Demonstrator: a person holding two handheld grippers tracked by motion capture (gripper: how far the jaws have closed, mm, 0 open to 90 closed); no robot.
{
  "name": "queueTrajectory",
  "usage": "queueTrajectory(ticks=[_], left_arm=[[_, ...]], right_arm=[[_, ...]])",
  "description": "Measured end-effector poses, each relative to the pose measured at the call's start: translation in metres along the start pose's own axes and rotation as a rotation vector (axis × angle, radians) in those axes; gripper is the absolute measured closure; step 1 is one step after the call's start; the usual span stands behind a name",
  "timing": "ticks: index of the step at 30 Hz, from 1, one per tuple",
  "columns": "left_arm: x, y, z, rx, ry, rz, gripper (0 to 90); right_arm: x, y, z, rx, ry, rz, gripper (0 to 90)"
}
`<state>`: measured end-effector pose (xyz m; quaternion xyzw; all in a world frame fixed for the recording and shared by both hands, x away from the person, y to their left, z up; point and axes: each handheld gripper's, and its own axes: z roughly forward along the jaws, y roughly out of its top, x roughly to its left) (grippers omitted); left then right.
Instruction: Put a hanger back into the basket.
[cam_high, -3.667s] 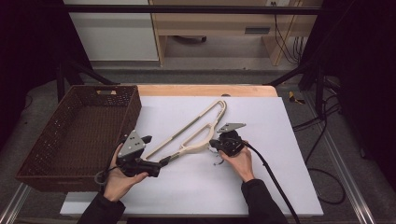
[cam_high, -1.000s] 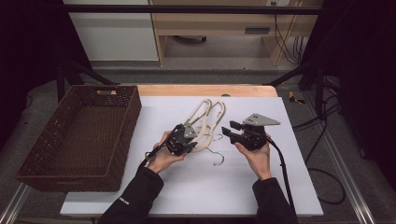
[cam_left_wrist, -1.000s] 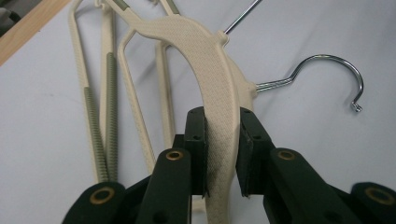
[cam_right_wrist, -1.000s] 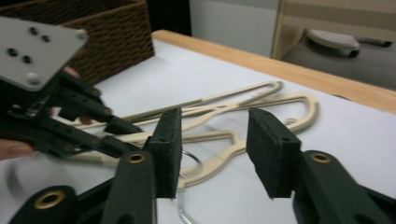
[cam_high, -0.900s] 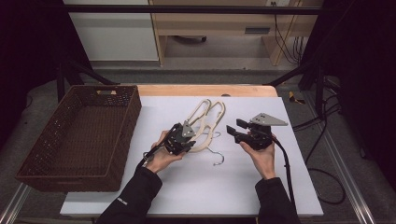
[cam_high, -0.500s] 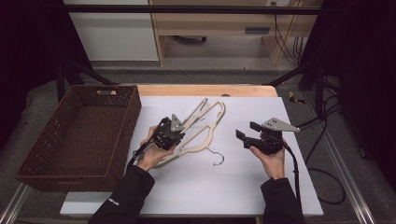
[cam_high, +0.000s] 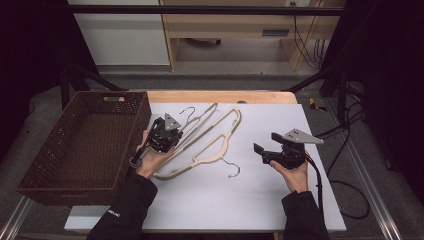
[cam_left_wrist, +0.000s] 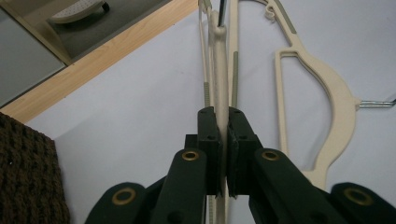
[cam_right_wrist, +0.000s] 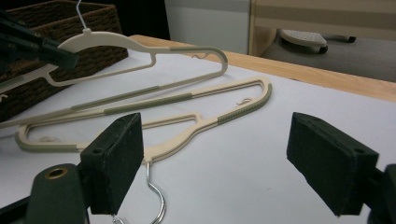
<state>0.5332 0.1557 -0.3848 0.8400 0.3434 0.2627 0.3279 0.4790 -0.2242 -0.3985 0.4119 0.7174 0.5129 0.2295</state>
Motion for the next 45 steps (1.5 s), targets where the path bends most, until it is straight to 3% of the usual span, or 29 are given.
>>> queueTrajectory(ticks=[8,14,15,17,19,23,24,25,26,32,33,35,37,38,40,41,45], left_arm=[[0.002,0.006,-0.031,-0.076,-0.015,-0.037,86.1],[0.009,0.011,-0.069,-0.171,-0.073,-0.069,86.1],[0.011,0.013,-0.082,-0.194,-0.093,-0.067,86.1],[0.012,0.014,-0.087,-0.201,-0.099,-0.065,86.1],[0.017,0.017,-0.107,-0.228,-0.125,-0.055,86.1],[0.022,0.02,-0.125,-0.255,-0.136,-0.054,86.1],[0.027,0.02,-0.136,-0.264,-0.121,-0.042,86.1],[0.027,0.02,-0.136,-0.264,-0.121,-0.042,86.1],[0.037,0.019,-0.148,-0.274,-0.107,-0.024,86.1],[0.057,0.013,-0.167,-0.307,-0.101,-0.042,86.1],[0.067,0.009,-0.174,-0.314,-0.093,-0.041,86.1],[0.073,0.006,-0.176,-0.313,-0.09,-0.041,86.1],[0.089,-0.003,-0.182,-0.311,-0.072,-0.045,86.1],[0.089,-0.003,-0.182,-0.311,-0.072,-0.045,86.1],[0.106,-0.015,-0.187,-0.301,-0.056,-0.049,86.0],[0.106,-0.015,-0.187,-0.301,-0.056,-0.049,86.0],[0.132,-0.036,-0.191,-0.281,-0.014,-0.067,86.0]], right_arm=[[-0.001,-0.003,-0.012,-0.024,0.007,0.008,16.7],[-0.001,-0.007,-0.026,-0.033,0.0,-0.006,14.5],[-0.001,-0.008,-0.028,-0.037,-0.002,-0.009,14.4],[-0.002,-0.009,-0.032,-0.032,-0.006,-0.009,13.6],[-0.002,-0.011,-0.036,-0.037,-0.011,-0.006,13.3],[-0.003,-0.012,-0.041,-0.043,-0.008,0.0,13.2],[-0.004,-0.013,-0.044,-0.042,-0.009,-0.006,12.8],[-0.004,-0.013,-0.044,-0.037,-0.011,-0.005,12.2],[-0.004,-0.014,-0.045,-0.038,-0.017,-0.004,12.1],[-0.006,-0.015,-0.053,-0.053,-0.021,0.004,8.1],[-0.006,-0.015,-0.055,-0.057,-0.021,0.009,7.4],[-0.006,-0.015,-0.056,-0.057,-0.018,0.013,7.0],[-0.006,-0.016,-0.058,-0.051,-0.023,0.012,4.8],[-0.006,-0.016,-0.058,-0.051,-0.023,0.012,4.8],[-0.005,-0.017,-0.058,-0.044,-0.027,0.006,3.6],[-0.005,-0.017,-0.058,-0.044,-0.027,0.006,3.6],[-0.003,-0.018,-0.058,-0.033,-0.026,0.004,3.1]])
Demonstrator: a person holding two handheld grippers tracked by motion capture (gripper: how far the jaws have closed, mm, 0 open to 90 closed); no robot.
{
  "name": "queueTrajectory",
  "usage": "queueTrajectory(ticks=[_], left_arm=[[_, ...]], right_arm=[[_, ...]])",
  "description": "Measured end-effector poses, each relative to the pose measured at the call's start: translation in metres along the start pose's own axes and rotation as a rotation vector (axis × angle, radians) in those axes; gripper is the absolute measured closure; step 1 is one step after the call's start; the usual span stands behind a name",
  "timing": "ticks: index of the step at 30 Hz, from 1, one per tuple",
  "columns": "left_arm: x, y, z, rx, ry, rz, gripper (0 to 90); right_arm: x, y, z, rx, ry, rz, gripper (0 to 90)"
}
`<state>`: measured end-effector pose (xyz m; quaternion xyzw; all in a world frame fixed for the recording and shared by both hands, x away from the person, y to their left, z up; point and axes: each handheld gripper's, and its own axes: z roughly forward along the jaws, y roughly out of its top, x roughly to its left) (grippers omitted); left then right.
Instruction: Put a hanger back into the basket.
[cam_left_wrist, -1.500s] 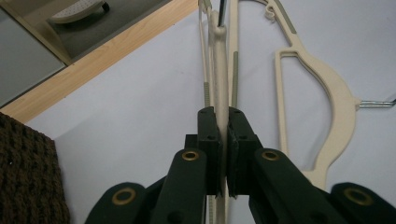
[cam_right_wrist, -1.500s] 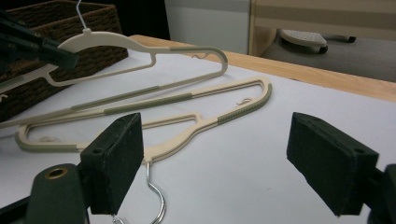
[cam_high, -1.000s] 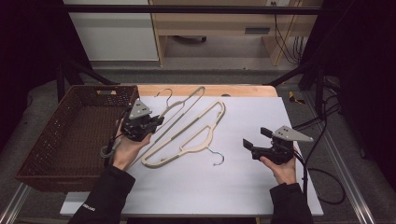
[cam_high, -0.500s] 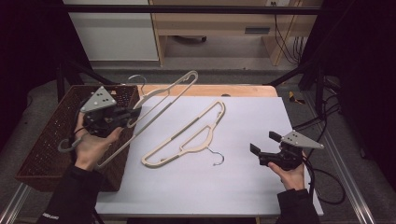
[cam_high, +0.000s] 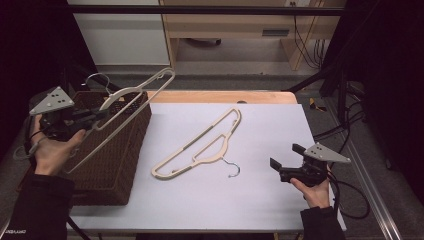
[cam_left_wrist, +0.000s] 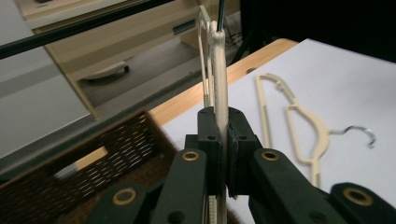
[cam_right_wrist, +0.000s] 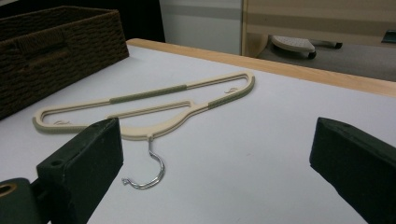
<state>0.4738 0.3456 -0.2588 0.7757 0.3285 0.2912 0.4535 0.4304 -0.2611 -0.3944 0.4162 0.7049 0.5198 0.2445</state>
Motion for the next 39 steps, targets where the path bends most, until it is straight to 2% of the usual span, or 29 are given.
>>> queueTrajectory(ticks=[1,2,4,5,7,8,9,12,15,17,19,24,29,30,32,34,36,37,38,39], left_arm=[[0.006,-0.004,-0.002,0.006,0.006,-0.002,86.1],[0.006,-0.004,-0.002,0.006,0.006,-0.002,86.0],[0.02,-0.015,-0.006,0.007,0.026,-0.008,86.1],[0.02,-0.015,-0.006,0.007,0.026,-0.008,86.1],[0.03,-0.027,-0.007,0.037,0.041,-0.02,86.1],[0.03,-0.027,-0.007,0.037,0.041,-0.02,86.1],[0.039,-0.036,-0.006,0.056,0.052,-0.027,86.0],[0.045,-0.044,-0.007,0.062,0.049,-0.039,86.0],[0.054,-0.059,-0.008,0.069,0.05,-0.055,86.1],[0.056,-0.063,-0.007,0.077,0.05,-0.058,86.1],[0.058,-0.074,-0.008,0.103,0.06,-0.054,86.1],[0.056,-0.087,-0.006,0.143,0.079,-0.047,86.1],[0.045,-0.101,0.002,0.166,0.088,-0.03,86.1],[0.041,-0.103,0.005,0.184,0.098,-0.009,86.1],[0.033,-0.105,0.013,0.227,0.109,0.028,86.0],[0.031,-0.105,0.015,0.241,0.111,0.035,85.8],[0.025,-0.108,0.02,0.276,0.119,0.055,85.6],[0.025,-0.108,0.02,0.276,0.119,0.055,85.3],[0.022,-0.111,0.024,0.282,0.11,0.021,84.9],[0.022,-0.111,0.025,0.298,0.104,0.024,84.5]], right_arm=[[0.0,0.0,0.0,0.001,0.002,0.002,3.1],[0.0,0.0,0.0,0.001,0.002,0.002,3.1],[-0.001,-0.001,0.0,0.007,0.0,0.003,3.1],[-0.001,-0.001,0.0,0.007,0.0,0.003,3.1],[-0.001,-0.001,0.0,0.01,-0.004,0.008,3.1],[-0.001,-0.001,0.0,0.01,-0.004,0.008,3.1],[-0.001,-0.001,0.0,0.008,-0.001,0.006,3.0],[-0.001,-0.002,0.002,0.009,-0.004,0.002,3.0],[-0.001,-0.003,0.003,0.015,-0.006,0.004,2.8],[-0.001,-0.003,0.003,0.016,-0.004,0.005,2.8],[0.0,-0.003,0.004,0.021,0.0,0.005,2.8],[0.0,-0.003,0.005,0.024,0.002,0.002,2.8],[0.001,-0.004,0.006,0.027,0.002,0.006,2.9],[0.001,-0.004,0.006,0.03,0.007,-0.013,3.0],[0.001,-0.004,0.007,0.031,0.007,-0.007,3.0],[0.002,-0.005,0.008,0.033,0.008,-0.009,3.0],[0.002,-0.005,0.008,0.035,0.01,-0.007,3.1],[0.002,-0.005,0.008,0.035,0.01,-0.007,3.1],[0.004,-0.004,0.008,0.034,0.015,-0.009,3.1],[0.004,-0.004,0.008,0.033,0.016,-0.009,3.2]])
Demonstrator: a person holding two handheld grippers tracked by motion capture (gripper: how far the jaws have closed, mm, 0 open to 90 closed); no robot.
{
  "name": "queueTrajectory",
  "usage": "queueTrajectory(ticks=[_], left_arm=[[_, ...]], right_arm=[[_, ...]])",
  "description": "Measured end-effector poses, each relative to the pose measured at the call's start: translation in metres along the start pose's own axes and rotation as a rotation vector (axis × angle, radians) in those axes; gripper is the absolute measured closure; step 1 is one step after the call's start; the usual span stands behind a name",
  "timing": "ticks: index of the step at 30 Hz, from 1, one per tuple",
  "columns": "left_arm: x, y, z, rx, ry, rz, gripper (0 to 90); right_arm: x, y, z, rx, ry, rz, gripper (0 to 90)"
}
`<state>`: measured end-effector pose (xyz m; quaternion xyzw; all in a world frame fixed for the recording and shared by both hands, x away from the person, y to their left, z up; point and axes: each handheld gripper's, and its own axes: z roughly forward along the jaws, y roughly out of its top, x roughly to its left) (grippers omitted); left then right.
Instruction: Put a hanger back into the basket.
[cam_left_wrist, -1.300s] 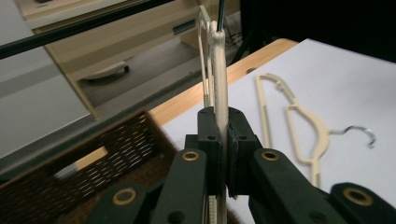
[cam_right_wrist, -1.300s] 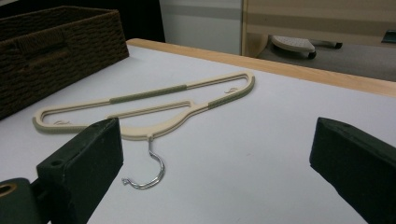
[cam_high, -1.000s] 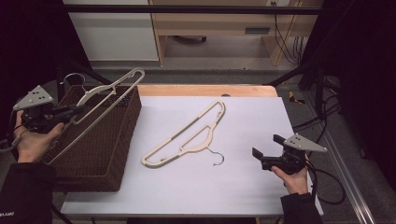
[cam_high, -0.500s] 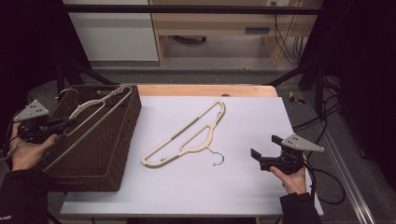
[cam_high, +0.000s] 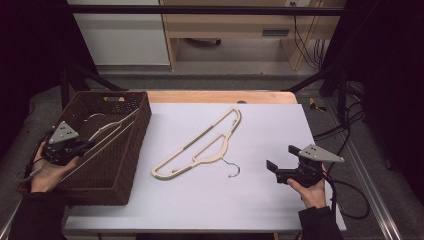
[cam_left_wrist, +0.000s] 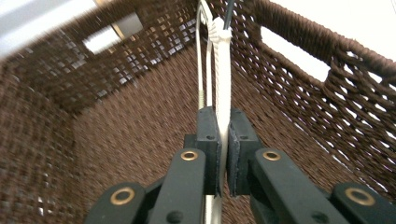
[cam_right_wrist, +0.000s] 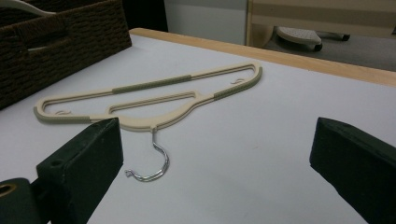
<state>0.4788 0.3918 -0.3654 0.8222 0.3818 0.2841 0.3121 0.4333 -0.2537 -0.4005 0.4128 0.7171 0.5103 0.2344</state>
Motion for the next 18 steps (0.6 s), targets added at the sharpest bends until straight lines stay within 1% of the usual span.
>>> queueTrajectory(ticks=[1,2,3,4,5,6,7,8,9,10,11,12,13,14,15,16,17,18], left_arm=[[-0.001,0.0,0.001,0.008,-0.008,-0.01,83.9],[-0.001,-0.001,0.001,0.023,-0.024,-0.011,82.8],[-0.003,-0.001,0.002,0.024,-0.026,-0.016,82.1],[-0.003,-0.001,0.002,0.024,-0.026,-0.016,81.4],[-0.007,0.0,0.002,0.051,-0.034,-0.001,80.9],[-0.007,0.0,0.002,0.051,-0.034,-0.001,80.7],[-0.01,0.001,0.004,0.066,-0.038,0.003,80.1],[-0.012,0.002,0.004,0.07,-0.042,0.002,79.5],[-0.013,0.001,0.005,0.074,-0.052,-0.008,78.7],[-0.013,0.001,0.005,0.074,-0.052,-0.008,77.7],[-0.015,0.001,0.005,0.08,-0.041,0.004,77.3],[-0.016,0.002,0.005,0.079,-0.045,-0.005,77.0],[-0.016,0.002,0.005,0.079,-0.045,-0.005,76.4],[-0.016,0.003,0.003,0.11,-0.051,0.0,75.0],[-0.016,0.003,0.003,0.11,-0.051,0.0,74.2],[-0.016,0.004,-0.001,0.083,-0.054,-0.033,71.3],[-0.016,0.004,-0.001,0.083,-0.054,-0.033,71.3],[-0.014,0.004,-0.008,0.085,-0.055,-0.016,71.3]], right_arm=[[0.001,0.0,0.0,-0.002,0.0,-0.002,3.2],[0.001,0.0,0.001,0.0,0.003,-0.006,3.2],[0.002,0.0,0.001,0.0,0.005,-0.007,3.2],[0.002,0.0,0.001,0.0,0.005,-0.007,3.2],[0.003,0.001,0.002,0.003,0.007,-0.01,3.4],[0.003,0.001,0.002,0.003,0.007,-0.01,3.4],[0.004,0.001,0.003,0.003,0.013,-0.017,3.5],[0.005,0.001,0.003,0.003,0.012,-0.016,3.5],[0.005,0.001,0.004,0.003,0.013,-0.018,3.5],[0.006,0.001,0.004,0.002,0.015,-0.018,3.4],[0.007,0.002,0.004,0.003,0.016,-0.021,3.4],[0.008,0.002,0.004,0.002,0.017,-0.021,3.5],[0.008,0.002,0.004,0.002,0.017,-0.021,3.5],[0.009,0.003,0.004,-0.001,0.021,-0.026,3.4],[0.009,0.003,0.004,-0.001,0.021,-0.026,3.4],[0.01,0.004,0.004,-0.003,0.023,-0.025,3.5],[0.01,0.004,0.004,-0.003,0.023,-0.025,3.5],[0.011,0.004,0.005,-0.003,0.023,-0.025,3.5]])
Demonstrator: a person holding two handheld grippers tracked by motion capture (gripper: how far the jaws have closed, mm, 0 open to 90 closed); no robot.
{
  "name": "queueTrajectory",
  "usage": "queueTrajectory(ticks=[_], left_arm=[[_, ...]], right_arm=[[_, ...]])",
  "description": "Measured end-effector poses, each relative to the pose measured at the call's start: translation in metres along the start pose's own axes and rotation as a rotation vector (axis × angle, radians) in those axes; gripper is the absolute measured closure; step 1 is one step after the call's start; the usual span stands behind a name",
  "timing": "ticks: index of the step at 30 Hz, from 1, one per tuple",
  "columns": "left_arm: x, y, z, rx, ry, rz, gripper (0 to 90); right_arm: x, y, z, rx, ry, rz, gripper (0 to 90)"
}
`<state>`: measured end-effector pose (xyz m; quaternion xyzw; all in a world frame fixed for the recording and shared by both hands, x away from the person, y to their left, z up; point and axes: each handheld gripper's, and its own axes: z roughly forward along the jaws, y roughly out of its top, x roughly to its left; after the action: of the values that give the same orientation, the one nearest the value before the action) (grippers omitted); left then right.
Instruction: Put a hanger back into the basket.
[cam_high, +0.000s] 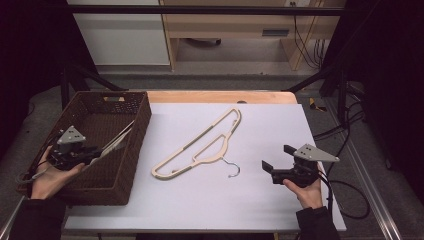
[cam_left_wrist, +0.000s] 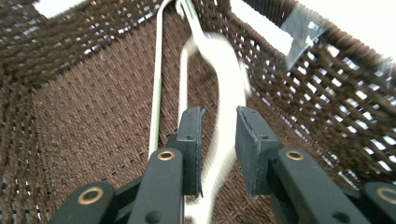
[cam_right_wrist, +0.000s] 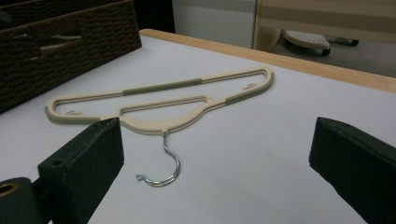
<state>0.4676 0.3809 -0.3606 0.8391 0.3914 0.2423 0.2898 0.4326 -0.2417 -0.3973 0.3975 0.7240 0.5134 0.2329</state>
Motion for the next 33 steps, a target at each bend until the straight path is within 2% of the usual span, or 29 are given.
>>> queueTrajectory(ticks=[1,2,3,4,5,6,7,8,9,10,11,12,13,14,15,16,18,21,23,24,25,26,28,30,33], left_arm=[[-0.001,0.0,-0.002,-0.027,0.007,-0.023,71.2],[-0.001,0.0,-0.002,-0.027,0.007,-0.023,70.9],[-0.001,0.0,-0.009,-0.027,0.005,-0.011,69.7],[-0.002,0.0,-0.011,-0.052,0.012,-0.018,68.3],[-0.007,0.001,-0.019,-0.106,0.018,-0.03,66.7],[-0.007,0.001,-0.019,-0.106,0.018,-0.03,65.2],[-0.009,0.002,-0.023,-0.128,0.022,-0.03,65.2],[-0.014,0.005,-0.029,-0.17,0.03,-0.035,60.6],[-0.014,0.005,-0.029,-0.17,0.03,-0.035,58.6],[-0.02,0.01,-0.035,-0.223,0.035,-0.051,55.3],[-0.02,0.01,-0.035,-0.223,0.035,-0.051,52.6],[-0.023,0.012,-0.037,-0.255,0.032,-0.069,50.0],[-0.03,0.017,-0.042,-0.315,0.025,-0.093,47.4],[-0.03,0.017,-0.042,-0.315,0.025,-0.093,44.7],[-0.034,0.02,-0.044,-0.347,0.025,-0.102,42.7],[-0.041,0.024,-0.046,-0.402,0.009,-0.122,40.7],[-0.05,0.029,-0.047,-0.447,0.004,-0.137,36.0],[-0.065,0.035,-0.046,-0.511,-0.012,-0.138,29.4],[-0.069,0.036,-0.046,-0.522,-0.014,-0.133,23.3],[-0.078,0.039,-0.044,-0.537,-0.014,-0.121,20.6],[-0.078,0.039,-0.044,-0.537,-0.014,-0.121,18.3],[-0.086,0.042,-0.04,-0.55,-0.051,-0.124,16.1],[-0.09,0.043,-0.038,-0.559,-0.063,-0.129,12.1],[-0.103,0.048,-0.03,-0.572,-0.081,-0.126,10.9],[-0.116,0.053,-0.02,-0.573,-0.127,-0.122,10.1]], right_arm=[[0.0,0.0,0.0,0.001,0.004,-0.002,3.5],[0.0,0.0,0.0,0.001,0.004,-0.002,3.5],[0.002,0.001,0.001,0.002,0.003,-0.004,3.5],[0.002,0.001,0.001,0.001,0.004,-0.005,3.6],[0.003,0.001,0.002,-0.001,0.006,-0.008,3.6],[0.003,0.001,0.002,-0.001,0.006,-0.008,3.6],[0.003,0.002,0.002,-0.002,0.004,-0.014,3.6],[0.003,0.003,0.001,-0.008,0.004,-0.012,3.7],[0.003,0.003,0.001,-0.008,0.004,-0.012,3.7],[0.004,0.005,0.001,-0.013,0.003,-0.01,3.8],[0.005,0.006,0.001,-0.016,0.003,-0.011,3.8],[0.005,0.007,0.001,-0.019,0.004,-0.01,3.8],[0.006,0.008,0.001,-0.022,0.005,-0.016,3.8],[0.007,0.009,0.001,-0.024,0.004,-0.008,3.8],[0.008,0.011,0.002,-0.029,0.004,-0.009,3.8],[0.008,0.012,0.002,-0.028,0.005,-0.006,3.9],[0.009,0.014,0.004,-0.03,0.002,-0.009,3.9],[0.009,0.016,0.006,-0.031,0.002,-0.003,4.0],[0.01,0.017,0.009,-0.03,0.001,0.0,4.1],[0.01,0.018,0.01,-0.028,0.003,0.0,4.1],[0.01,0.018,0.011,-0.028,0.005,-0.002,4.2],[0.011,0.019,0.013,-0.026,0.004,0.002,4.3],[0.011,0.019,0.014,-0.025,0.006,-0.006,4.4],[0.013,0.02,0.02,-0.021,0.009,-0.004,4.7],[0.016,0.021,0.026,-0.014,0.015,-0.006,4.8]])
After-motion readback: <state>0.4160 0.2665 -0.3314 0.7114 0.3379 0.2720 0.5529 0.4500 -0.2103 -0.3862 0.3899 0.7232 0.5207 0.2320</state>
